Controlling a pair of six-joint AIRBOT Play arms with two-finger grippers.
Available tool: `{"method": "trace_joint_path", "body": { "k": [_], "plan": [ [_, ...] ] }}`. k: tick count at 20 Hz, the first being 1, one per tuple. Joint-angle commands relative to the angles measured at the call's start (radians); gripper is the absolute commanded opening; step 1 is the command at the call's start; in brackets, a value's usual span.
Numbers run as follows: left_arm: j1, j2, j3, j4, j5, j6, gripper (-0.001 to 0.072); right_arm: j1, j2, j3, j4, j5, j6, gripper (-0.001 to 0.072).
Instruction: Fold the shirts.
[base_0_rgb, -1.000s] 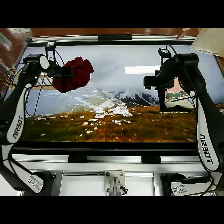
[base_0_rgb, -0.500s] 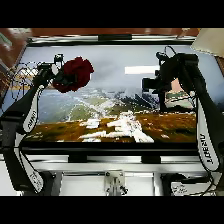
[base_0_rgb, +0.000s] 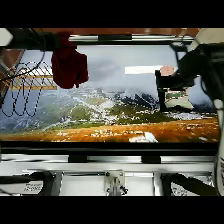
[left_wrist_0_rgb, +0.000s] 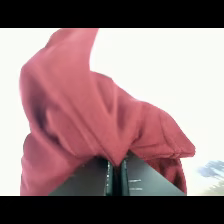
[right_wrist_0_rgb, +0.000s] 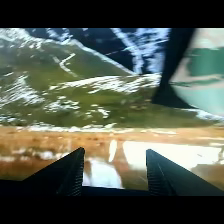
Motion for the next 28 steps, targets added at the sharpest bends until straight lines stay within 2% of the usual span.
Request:
{"method": "trace_joint_path", "body": {
  "k": [1,4,8,9,10,11,12,13,14,16,17,18,20,23,28],
  "plan": [
    [-0.163,0.296,-0.183,-0.005,-0.059,0.003,0.0033,0.000,0.204,0.000,-0.120,-0.076,0.047,0.0492],
    [-0.366,0.377,-0.455,-0.005,0.018,-0.100,0.0033,0.000,0.323,0.000,-0.063,-0.117,0.111,0.0492],
    [-0.605,0.314,-0.845,-0.007,0.344,-0.273,0.0038,0.000,0.374,-0.002,0.013,-0.131,0.196,0.0493],
    [-0.631,0.282,-0.894,-0.014,0.360,-0.295,0.0128,0.000,0.371,-0.020,0.041,-0.112,0.221,0.0493],
    [-0.637,0.250,-0.913,-0.038,0.323,-0.301,0.0474,0.000,0.371,-0.058,0.074,-0.076,0.218,0.0512],
    [-0.627,0.228,-0.904,-0.047,0.248,-0.325,0.0710,0.000,0.370,-0.113,0.101,-0.041,0.195,0.0513],
    [-0.599,0.225,-0.887,-0.043,0.144,-0.308,0.0713,0.000,0.364,-0.172,0.106,-0.025,0.163,0.0614],
    [-0.559,0.238,-0.870,-0.032,0.048,-0.272,0.0713,0.000,0.354,-0.227,0.106,-0.021,0.141,0.0674],
    [-0.504,0.264,-0.856,-0.014,-0.040,-0.224,0.0708,-0.006,0.336,-0.279,0.121,-0.021,0.113,0.0674],
    [-0.361,0.346,-0.865,-0.002,-0.120,-0.131,0.0582,-0.058,0.283,-0.363,0.250,-0.010,0.044,0.0674],
    [-0.276,0.383,-0.877,-0.002,-0.159,-0.124,0.0583,-0.091,0.256,-0.397,0.327,-0.002,0.011,0.0674],
    [-0.181,0.421,-0.905,-0.011,-0.200,-0.124,0.0607,-0.127,0.225,-0.427,0.396,0.001,-0.018,0.0674],
    [-0.016,0.481,-1.010,-0.056,-0.245,-0.122,0.0714,-0.179,0.172,-0.474,0.476,0.002,-0.052,0.0674],
    [0.137,0.507,-1.234,-0.212,-0.220,-0.069,0.0714,-0.192,0.105,-0.529,0.492,0.007,-0.095,0.0674],
    [0.158,0.454,-1.451,-0.387,0.047,-0.045,0.0711,-0.188,0.004,-0.552,0.538,0.071,-0.093,0.0674]
  ]
}}
